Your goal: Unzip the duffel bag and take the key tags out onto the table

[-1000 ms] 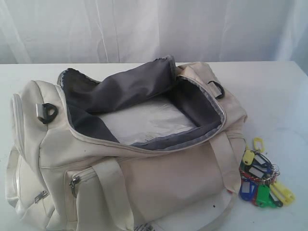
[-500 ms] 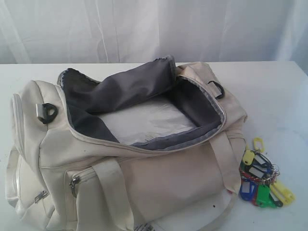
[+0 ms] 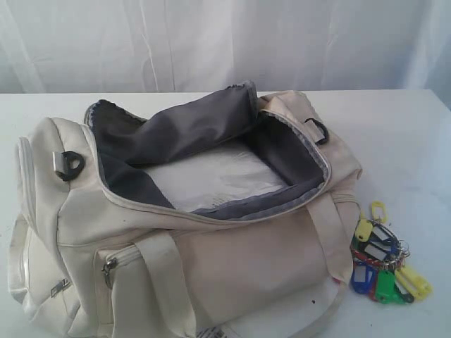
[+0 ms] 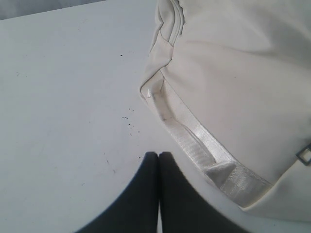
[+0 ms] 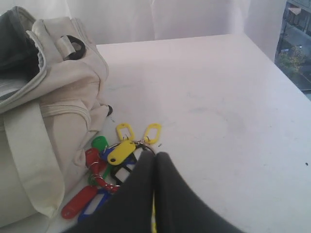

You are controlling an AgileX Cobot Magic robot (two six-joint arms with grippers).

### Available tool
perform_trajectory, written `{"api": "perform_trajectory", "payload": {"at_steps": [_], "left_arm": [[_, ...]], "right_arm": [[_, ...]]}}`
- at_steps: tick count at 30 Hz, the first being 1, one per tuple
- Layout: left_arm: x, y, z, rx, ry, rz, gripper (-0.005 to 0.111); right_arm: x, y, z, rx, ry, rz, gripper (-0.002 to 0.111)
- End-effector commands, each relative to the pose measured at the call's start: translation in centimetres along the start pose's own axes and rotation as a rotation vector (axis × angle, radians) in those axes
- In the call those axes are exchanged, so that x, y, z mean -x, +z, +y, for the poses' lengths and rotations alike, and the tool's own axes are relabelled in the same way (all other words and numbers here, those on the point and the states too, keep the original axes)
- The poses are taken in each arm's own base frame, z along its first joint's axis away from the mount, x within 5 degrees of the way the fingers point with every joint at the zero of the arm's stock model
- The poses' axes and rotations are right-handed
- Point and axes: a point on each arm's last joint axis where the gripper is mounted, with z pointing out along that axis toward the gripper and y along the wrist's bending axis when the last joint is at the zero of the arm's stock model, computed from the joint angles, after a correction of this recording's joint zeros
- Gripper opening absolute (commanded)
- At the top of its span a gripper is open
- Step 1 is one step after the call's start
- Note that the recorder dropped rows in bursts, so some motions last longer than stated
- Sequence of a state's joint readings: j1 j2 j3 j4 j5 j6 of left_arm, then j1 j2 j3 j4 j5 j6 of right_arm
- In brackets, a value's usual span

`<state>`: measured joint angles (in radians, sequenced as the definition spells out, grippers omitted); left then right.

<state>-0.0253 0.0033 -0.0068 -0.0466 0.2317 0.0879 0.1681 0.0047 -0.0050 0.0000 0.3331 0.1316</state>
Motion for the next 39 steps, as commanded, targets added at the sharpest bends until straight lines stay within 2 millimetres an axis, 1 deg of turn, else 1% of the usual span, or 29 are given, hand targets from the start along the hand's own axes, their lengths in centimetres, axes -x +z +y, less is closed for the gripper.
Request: {"api": "perform_trajectory", "payload": {"at_steps": [1,7,12,39], "left_arm": [[-0.19,0.06,-0.06,-0.004,-0.01,0.002,0.0],[-0.19,0.06,-0.06,-0.004,-0.01,0.002,0.0],[-0.19,0.06,-0.06,-0.004,-0.01,0.002,0.0],[-0.19,0.06,-0.04,-0.002,-0.01,0.002,0.0]], "right_arm": [[-0.08,0.02,-0.06,-0.007,0.006,-0.006,0.0],[-0.08,0.02,-0.06,-0.008,-0.007,-0.006,0.0],[-0.1,0.02,-0.06,-0.008,-0.17,-0.004,0.0],[-0.01,0.02,-0.05,-0.008,-0.174,-0.014,0.0]]}}
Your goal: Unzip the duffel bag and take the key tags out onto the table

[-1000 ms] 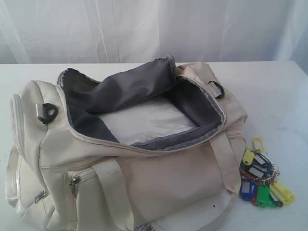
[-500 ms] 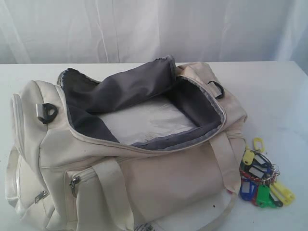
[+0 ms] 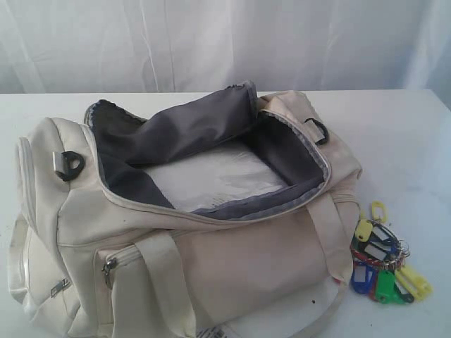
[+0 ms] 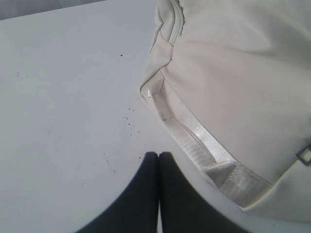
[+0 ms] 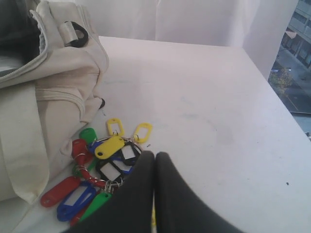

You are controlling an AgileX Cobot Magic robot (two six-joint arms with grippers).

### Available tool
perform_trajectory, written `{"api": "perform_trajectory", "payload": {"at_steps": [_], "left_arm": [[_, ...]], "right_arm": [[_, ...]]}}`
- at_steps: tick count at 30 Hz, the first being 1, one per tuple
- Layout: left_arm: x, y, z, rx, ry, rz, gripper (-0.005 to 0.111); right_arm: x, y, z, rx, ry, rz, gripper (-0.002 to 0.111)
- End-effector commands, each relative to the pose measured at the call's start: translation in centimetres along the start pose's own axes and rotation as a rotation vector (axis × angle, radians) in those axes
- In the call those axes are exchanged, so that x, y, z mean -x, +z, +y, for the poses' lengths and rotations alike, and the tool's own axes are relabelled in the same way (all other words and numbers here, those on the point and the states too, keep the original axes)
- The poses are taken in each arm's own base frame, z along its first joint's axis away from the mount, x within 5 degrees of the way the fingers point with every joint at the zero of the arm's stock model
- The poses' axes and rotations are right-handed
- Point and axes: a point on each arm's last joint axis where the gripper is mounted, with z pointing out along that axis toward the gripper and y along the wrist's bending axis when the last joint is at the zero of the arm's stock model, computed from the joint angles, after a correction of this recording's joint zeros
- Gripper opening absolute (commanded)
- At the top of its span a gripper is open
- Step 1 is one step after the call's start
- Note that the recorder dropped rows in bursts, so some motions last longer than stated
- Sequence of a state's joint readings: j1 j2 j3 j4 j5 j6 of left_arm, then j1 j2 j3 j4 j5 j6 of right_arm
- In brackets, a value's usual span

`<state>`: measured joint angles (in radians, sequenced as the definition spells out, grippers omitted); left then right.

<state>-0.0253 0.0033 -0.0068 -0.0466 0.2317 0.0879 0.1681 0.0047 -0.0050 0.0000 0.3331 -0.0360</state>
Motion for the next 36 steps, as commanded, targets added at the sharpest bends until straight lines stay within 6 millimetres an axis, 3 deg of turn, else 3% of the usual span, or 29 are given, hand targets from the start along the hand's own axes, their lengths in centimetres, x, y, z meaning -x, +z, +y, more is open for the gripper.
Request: {"api": "perform_trajectory", "payload": {"at_steps": [1,36], "left_arm": [[-0.19,0.06,-0.04,-0.002,-0.01,0.002,0.0],[-0.19,0.06,-0.02,0.002,-0.012,0.003,0.0]], "right_arm": [[-0.02,0.02,-0.05,-0.009,-0.007,-0.013,0.0],[-0.16,0.02,-0.04,-0.008,-0.007,0.003,0.0]]}}
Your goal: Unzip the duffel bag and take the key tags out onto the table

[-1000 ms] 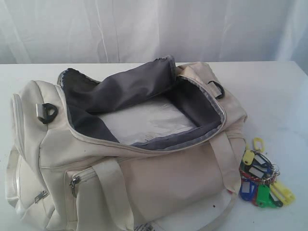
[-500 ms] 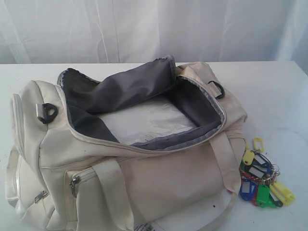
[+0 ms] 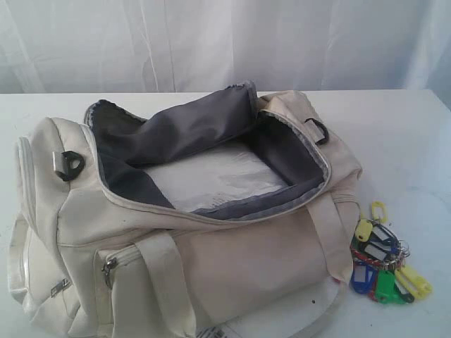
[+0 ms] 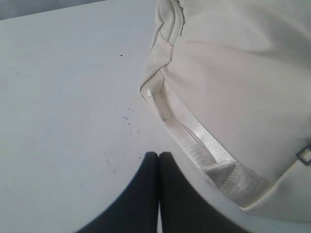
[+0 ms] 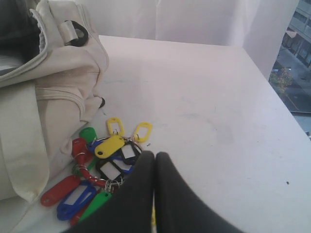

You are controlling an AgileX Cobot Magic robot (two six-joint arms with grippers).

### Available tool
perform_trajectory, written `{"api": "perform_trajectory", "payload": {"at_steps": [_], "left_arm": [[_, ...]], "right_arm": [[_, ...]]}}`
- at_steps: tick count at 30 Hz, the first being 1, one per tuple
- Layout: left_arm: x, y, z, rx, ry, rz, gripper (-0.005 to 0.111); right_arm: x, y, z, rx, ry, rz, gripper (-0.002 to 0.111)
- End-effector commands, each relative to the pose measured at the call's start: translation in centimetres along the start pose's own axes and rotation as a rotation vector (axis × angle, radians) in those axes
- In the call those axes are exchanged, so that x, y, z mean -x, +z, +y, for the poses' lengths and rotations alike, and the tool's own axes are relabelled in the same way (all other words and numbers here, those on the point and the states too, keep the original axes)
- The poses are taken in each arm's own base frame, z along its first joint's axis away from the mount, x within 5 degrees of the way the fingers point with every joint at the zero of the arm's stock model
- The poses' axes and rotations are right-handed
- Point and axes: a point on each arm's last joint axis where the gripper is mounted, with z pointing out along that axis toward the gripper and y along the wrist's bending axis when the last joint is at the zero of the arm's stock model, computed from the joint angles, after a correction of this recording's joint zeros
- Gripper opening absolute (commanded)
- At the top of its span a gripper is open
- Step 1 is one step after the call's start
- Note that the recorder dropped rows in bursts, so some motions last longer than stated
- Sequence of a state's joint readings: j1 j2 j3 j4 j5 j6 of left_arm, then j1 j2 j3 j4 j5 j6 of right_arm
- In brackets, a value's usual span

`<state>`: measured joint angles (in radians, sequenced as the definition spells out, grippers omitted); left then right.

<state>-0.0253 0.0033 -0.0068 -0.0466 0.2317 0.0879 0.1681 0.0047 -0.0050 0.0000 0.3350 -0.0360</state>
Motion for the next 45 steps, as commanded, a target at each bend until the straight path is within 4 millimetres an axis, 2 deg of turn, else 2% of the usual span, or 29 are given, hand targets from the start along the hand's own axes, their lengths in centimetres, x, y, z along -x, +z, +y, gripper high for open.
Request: {"api": "perform_trajectory", "payload": {"at_steps": [1,45], "left_arm": [[-0.19,0.06,-0.01,0.004,-0.012,0.003,0.0],[-0.19,0.06,0.0,0.006,-0.013,0.003,0.0]], "right_arm": [[-0.14,0.02,-0.04,-0.008,-0.007,0.001,0.0],[-0.14,0.02,-0.04,-0.008,-0.007,0.001,0.0]]}}
